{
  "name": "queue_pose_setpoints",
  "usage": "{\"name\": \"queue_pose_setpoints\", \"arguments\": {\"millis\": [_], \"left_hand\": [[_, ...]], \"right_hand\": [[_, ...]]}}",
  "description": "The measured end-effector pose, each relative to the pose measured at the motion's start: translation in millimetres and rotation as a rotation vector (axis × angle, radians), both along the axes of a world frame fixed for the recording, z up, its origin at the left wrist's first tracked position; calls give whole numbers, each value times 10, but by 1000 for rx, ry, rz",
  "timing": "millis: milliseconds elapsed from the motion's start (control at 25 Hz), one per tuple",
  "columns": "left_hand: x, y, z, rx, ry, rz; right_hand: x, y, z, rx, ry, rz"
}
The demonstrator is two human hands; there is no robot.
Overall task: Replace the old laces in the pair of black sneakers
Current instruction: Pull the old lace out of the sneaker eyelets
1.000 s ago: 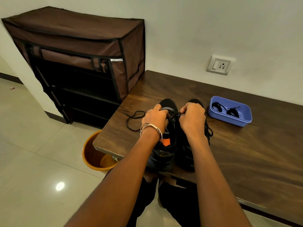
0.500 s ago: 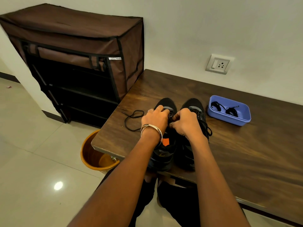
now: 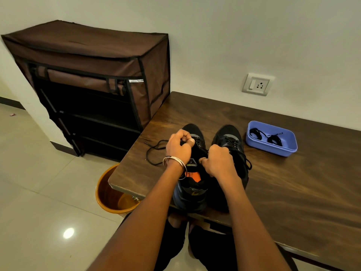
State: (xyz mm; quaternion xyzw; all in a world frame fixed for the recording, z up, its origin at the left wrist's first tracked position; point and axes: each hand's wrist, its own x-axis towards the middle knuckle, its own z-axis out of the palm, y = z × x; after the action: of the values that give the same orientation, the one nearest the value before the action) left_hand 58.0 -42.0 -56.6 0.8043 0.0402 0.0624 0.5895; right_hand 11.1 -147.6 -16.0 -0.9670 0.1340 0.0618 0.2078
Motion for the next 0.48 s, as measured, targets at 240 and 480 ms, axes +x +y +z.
{"name": "queue_pose_setpoints", "arguments": {"millis": [240,480], "left_hand": [[5,51,108,434,-103,-245],[24,32,145,964,-204,-295]], "right_hand": [[-50,39,-5,-60,-7,40],[-52,52,-20,-83,-9,58]]}}
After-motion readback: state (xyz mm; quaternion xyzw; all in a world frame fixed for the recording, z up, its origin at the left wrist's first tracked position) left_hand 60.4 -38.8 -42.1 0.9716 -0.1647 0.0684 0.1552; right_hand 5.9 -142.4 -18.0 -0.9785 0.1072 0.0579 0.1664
